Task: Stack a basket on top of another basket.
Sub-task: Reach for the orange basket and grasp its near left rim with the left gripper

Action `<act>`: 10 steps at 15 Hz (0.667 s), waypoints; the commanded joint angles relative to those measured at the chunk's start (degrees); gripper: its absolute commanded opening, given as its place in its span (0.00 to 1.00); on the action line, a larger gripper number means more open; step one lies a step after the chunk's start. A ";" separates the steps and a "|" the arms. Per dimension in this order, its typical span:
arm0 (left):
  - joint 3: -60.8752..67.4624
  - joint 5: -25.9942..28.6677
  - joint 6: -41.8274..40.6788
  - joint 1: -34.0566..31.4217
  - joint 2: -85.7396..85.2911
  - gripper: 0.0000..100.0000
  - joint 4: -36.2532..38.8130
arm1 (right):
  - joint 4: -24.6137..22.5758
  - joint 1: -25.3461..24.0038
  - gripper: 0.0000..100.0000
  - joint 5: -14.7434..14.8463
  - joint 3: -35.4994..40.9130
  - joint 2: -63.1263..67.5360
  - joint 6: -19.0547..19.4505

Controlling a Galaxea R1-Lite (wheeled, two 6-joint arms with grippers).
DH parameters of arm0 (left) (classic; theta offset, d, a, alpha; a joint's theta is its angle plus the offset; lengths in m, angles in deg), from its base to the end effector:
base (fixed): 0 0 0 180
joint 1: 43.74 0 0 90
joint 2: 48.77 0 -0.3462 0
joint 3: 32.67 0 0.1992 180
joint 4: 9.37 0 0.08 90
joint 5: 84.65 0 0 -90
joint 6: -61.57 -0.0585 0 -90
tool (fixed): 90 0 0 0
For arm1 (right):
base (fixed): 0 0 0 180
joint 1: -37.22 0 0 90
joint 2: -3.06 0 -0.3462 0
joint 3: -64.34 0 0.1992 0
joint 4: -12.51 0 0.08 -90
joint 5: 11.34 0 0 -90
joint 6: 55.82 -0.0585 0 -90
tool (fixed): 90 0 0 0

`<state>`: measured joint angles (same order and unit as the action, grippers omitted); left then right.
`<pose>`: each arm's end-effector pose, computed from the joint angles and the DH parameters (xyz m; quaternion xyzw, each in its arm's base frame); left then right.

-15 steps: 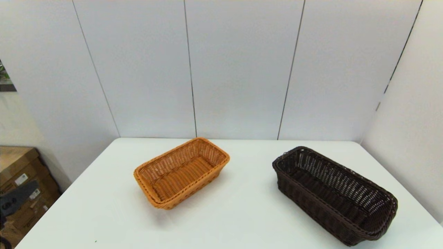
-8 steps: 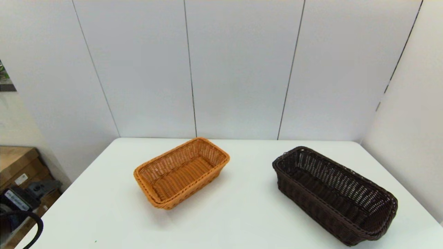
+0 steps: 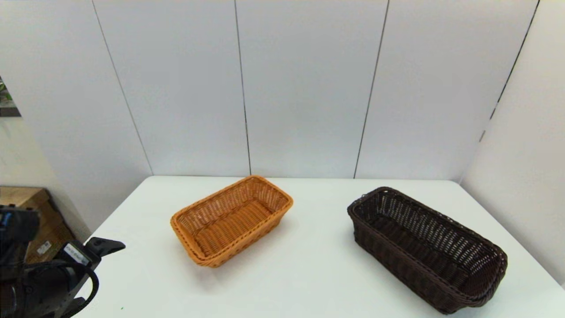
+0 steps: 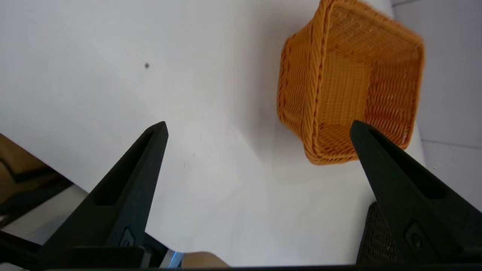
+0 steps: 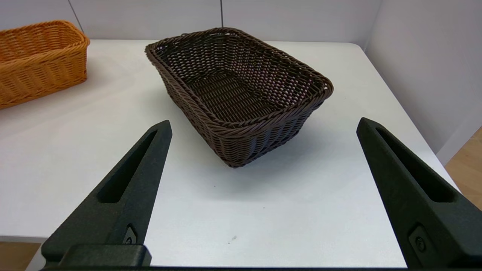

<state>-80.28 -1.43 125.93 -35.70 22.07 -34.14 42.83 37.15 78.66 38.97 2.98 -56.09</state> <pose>0.1612 -0.0158 0.1458 -0.4421 0.3467 0.2063 0.8011 -0.0283 0.0000 0.0734 0.0023 0.0425 0.0005 0.9991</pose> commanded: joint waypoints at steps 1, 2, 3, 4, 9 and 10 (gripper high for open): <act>-5.17 0.01 2.09 3.20 11.69 1.00 -0.66 | 0.04 -0.01 1.00 0.00 -0.06 0.07 0.00; -6.04 0.01 2.09 4.35 12.66 1.00 -1.54 | 0.04 -0.01 1.00 0.00 -0.06 0.07 0.00; -6.84 0.01 1.74 5.49 13.54 1.00 -2.60 | 0.04 -0.01 1.00 0.00 0.03 0.07 0.00; -8.33 0.01 1.56 5.84 15.91 1.00 -3.13 | 0.04 -0.01 1.00 0.00 0.03 0.07 0.00; -15.27 0.01 1.12 8.30 24.17 1.00 -5.76 | 0.04 -0.01 1.00 0.00 0.03 0.07 0.00; -17.73 0.01 1.12 8.21 25.49 1.00 -7.26 | 0.04 -0.01 1.00 0.00 0.03 0.07 0.00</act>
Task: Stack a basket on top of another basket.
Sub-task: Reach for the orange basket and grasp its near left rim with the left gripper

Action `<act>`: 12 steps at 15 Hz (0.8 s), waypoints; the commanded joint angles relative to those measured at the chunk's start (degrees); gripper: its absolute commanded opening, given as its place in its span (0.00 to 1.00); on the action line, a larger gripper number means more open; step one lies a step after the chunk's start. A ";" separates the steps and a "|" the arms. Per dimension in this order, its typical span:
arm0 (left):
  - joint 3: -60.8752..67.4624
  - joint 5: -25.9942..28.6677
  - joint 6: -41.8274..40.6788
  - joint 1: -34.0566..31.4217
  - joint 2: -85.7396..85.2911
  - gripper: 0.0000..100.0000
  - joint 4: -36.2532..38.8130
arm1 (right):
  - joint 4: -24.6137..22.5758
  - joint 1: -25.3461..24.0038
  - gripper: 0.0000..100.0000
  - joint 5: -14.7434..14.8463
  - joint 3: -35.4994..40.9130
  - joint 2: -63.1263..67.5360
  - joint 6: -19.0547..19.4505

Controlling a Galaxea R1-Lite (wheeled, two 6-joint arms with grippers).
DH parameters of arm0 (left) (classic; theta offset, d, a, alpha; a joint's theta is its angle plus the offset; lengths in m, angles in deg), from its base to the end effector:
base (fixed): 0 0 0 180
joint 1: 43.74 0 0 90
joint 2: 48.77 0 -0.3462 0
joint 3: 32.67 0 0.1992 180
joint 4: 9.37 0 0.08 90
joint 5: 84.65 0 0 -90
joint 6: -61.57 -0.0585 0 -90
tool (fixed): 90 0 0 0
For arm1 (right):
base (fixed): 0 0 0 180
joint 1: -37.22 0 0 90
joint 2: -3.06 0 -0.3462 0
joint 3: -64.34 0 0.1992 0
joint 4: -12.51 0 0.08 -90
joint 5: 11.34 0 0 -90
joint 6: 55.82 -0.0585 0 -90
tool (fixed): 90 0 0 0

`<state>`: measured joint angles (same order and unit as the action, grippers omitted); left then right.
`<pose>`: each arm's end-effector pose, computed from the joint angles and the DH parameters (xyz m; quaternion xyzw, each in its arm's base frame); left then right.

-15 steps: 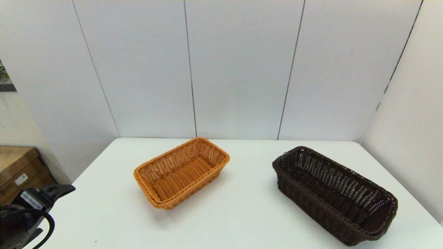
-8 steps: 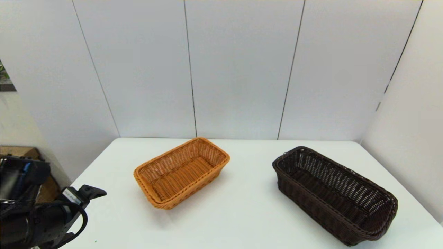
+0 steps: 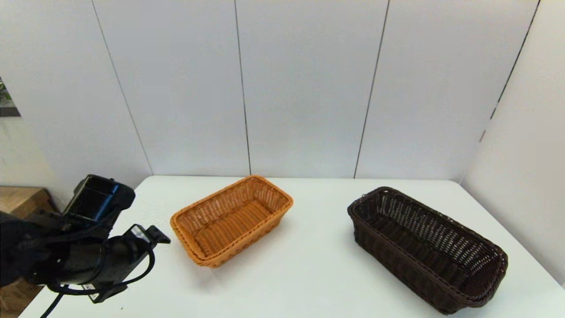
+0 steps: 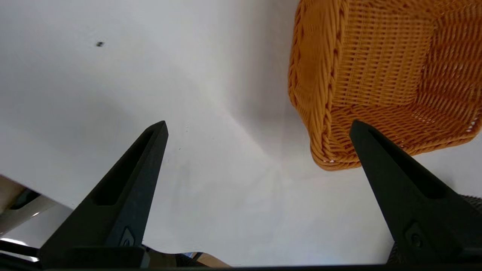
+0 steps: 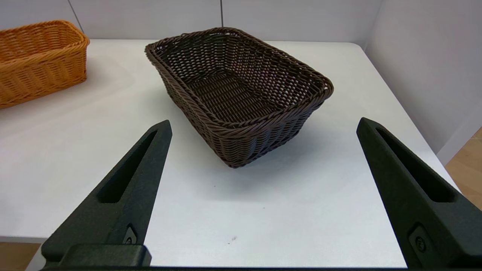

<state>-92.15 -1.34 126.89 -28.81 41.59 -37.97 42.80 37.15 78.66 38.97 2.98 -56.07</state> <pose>0.2368 -0.0561 0.1250 -0.3890 0.4439 0.2104 0.7793 -0.0283 0.0000 0.0734 0.0022 0.0422 0.0005 0.9991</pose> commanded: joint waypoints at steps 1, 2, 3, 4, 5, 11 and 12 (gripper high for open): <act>-8.85 0.01 0.16 1.41 7.47 1.00 -5.36 | 0.06 -0.01 1.00 0.00 -0.06 0.07 -0.02; -11.05 0.01 -0.37 1.41 8.78 1.00 -6.51 | 0.06 -0.01 1.00 0.00 0.03 0.07 -0.02; -12.80 0.10 -0.63 1.41 10.28 1.00 -7.12 | 0.06 -0.01 1.00 0.00 0.03 0.07 -0.02; -14.12 0.10 -0.72 1.41 11.86 1.00 -7.30 | 0.06 -0.01 1.00 0.00 -0.06 0.07 -0.02; -15.27 0.10 -0.89 1.41 13.35 1.00 -7.30 | 0.06 -0.01 1.00 0.00 0.03 0.07 -0.02; -18.60 0.63 -1.24 1.41 19.95 1.00 -7.12 | 0.06 -0.01 1.00 0.00 0.03 0.07 -0.02; -18.69 1.33 -1.24 1.41 20.65 1.00 -7.12 | 0.06 -0.01 1.00 0.00 0.03 0.07 -0.02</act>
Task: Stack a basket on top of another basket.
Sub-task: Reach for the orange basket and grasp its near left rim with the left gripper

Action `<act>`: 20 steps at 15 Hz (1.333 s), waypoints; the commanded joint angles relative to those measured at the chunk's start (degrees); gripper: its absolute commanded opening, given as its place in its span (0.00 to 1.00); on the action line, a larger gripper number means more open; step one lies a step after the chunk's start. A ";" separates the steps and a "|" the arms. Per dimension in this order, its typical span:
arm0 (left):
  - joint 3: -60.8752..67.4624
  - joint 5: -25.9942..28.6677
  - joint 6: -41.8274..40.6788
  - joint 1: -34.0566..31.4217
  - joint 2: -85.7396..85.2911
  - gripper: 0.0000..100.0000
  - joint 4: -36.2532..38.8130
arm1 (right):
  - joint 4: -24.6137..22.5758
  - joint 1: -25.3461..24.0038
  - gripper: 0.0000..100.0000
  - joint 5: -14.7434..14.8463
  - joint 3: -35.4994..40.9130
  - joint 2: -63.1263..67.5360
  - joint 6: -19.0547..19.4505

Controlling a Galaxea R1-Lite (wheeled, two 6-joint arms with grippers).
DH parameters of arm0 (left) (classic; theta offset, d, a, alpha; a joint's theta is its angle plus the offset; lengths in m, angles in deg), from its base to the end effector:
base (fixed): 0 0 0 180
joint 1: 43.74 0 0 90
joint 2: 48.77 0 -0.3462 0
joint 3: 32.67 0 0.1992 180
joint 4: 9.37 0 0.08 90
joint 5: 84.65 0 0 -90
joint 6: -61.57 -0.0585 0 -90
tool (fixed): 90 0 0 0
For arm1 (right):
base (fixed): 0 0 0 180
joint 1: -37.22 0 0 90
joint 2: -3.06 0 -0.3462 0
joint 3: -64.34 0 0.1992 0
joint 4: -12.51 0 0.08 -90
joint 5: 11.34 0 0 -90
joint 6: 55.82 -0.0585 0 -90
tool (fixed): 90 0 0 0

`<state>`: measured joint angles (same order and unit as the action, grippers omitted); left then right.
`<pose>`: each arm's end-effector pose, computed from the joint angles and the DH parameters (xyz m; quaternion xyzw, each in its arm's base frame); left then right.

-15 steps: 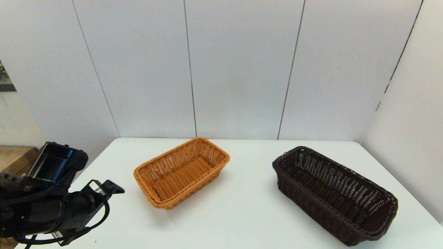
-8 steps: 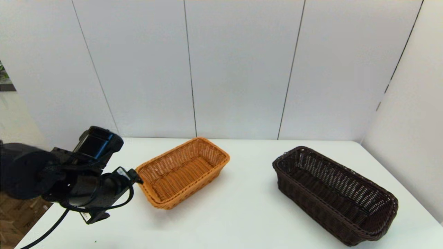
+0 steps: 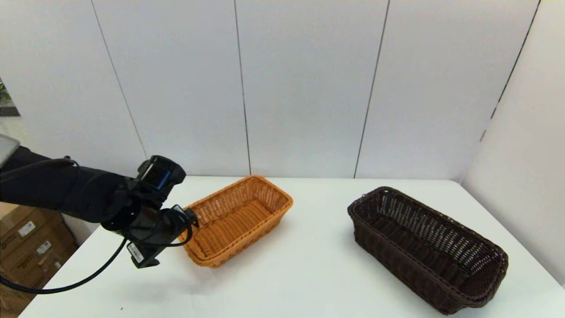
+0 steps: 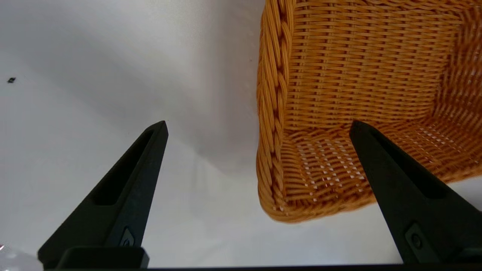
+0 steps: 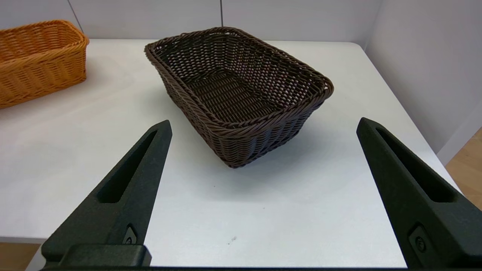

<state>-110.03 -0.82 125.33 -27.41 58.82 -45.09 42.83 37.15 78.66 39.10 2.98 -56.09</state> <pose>0.3214 -0.0876 0.1036 -0.3512 0.4925 0.2189 0.7656 -0.0282 0.0000 0.0726 0.0023 0.0436 0.0005 0.9990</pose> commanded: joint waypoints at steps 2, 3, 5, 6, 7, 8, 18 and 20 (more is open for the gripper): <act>-1.42 2.21 0.40 0.01 4.48 1.00 0.09 | 0.04 -0.01 1.00 0.00 -0.19 0.07 0.00; -1.51 2.48 0.40 0.01 4.83 1.00 0.17 | 0.04 -0.01 1.00 0.00 -0.10 0.07 0.00; -1.86 2.65 0.49 0.01 5.18 1.00 0.17 | 0.04 -0.01 1.00 0.00 -0.10 0.07 0.00; -2.22 2.65 0.49 0.01 5.45 1.00 0.17 | 0.04 -0.01 1.00 0.00 -0.10 0.07 0.00; -2.65 2.74 0.49 0.01 6.06 1.00 0.09 | 0.04 -0.01 1.00 0.00 -0.10 0.07 0.00; -2.83 2.74 0.40 0.01 6.59 1.00 0.17 | 0.04 -0.01 1.00 0.00 -0.10 0.07 0.00; -5.99 3.27 0.23 0.19 10.46 1.00 -0.18 | 0.04 -0.01 1.00 0.00 -0.10 0.07 0.00; -6.17 3.80 -0.30 0.19 10.63 1.00 -0.18 | 0.04 -0.01 1.00 0.00 -0.19 0.07 0.00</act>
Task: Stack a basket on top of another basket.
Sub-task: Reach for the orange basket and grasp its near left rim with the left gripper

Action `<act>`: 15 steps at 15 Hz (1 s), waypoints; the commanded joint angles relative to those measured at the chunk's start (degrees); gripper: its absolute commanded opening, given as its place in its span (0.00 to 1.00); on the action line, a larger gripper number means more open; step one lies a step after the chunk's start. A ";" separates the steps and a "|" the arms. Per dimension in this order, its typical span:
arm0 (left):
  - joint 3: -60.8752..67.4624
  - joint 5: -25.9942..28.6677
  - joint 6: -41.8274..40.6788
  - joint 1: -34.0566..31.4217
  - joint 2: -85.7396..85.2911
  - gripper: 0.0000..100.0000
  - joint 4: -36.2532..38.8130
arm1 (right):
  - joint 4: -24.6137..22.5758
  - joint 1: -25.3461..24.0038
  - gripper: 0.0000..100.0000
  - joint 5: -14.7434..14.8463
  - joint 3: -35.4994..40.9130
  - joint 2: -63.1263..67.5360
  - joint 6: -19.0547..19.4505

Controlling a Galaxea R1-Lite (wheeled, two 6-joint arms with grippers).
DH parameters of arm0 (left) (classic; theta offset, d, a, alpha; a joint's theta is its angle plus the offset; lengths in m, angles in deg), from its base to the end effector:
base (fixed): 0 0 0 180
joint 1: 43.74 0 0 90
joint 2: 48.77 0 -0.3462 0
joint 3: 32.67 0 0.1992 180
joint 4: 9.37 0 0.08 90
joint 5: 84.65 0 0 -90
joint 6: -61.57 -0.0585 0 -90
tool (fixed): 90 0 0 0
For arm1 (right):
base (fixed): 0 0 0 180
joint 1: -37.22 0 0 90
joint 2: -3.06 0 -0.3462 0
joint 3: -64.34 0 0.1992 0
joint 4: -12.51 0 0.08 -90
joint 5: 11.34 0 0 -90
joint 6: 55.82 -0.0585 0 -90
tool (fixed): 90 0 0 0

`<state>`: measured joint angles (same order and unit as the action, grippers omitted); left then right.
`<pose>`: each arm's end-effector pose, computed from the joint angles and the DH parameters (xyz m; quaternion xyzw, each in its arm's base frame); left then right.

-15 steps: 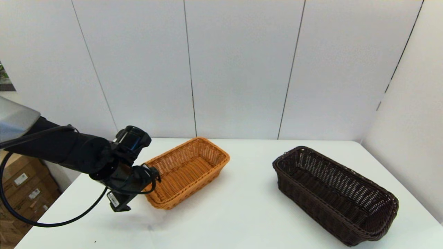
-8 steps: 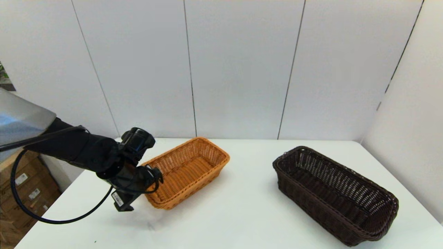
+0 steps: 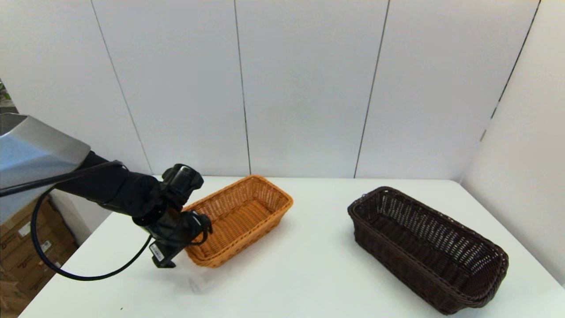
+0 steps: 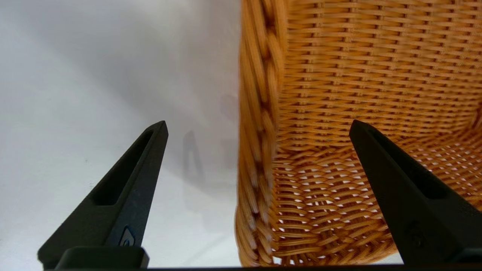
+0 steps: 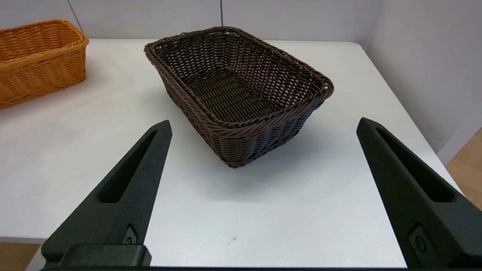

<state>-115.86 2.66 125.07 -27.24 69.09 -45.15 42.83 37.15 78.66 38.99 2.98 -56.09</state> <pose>0.3574 -0.1030 0.0623 -0.3450 0.5353 0.2158 0.7402 -0.0283 0.0000 0.0732 0.0023 0.0427 0.0005 0.9991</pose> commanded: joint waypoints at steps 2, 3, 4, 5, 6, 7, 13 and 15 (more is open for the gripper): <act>-1.13 0.32 -0.04 0.02 0.88 1.00 -0.64 | 0.04 -0.01 1.00 0.00 0.01 0.07 0.00; -1.40 0.32 -0.04 0.02 0.97 1.00 -0.91 | 0.04 -0.01 1.00 0.00 0.01 0.07 0.00; -1.93 0.41 -0.04 0.11 0.97 1.00 -0.99 | 0.04 -0.01 1.00 0.00 0.01 0.07 0.00; -2.28 0.32 -0.04 0.11 0.97 1.00 -0.99 | 0.04 -0.01 1.00 0.00 0.01 0.07 0.00; -2.36 0.32 -0.04 0.28 0.88 1.00 -1.17 | 0.04 -0.01 1.00 0.00 0.01 0.07 0.00; -2.72 0.32 -0.04 0.37 0.97 1.00 -1.26 | 0.04 -0.01 1.00 0.00 0.01 0.07 0.00; -4.30 0.85 -0.04 0.63 1.23 0.00 -2.23 | 0.04 -0.01 1.00 0.00 0.01 0.07 0.00; -4.21 1.55 -0.04 0.63 1.23 0.00 -2.23 | 0.04 -0.01 1.00 0.00 0.01 0.07 0.00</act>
<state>-120.10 3.84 124.66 -26.63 70.40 -47.34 42.80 37.15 78.66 38.99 2.98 -56.09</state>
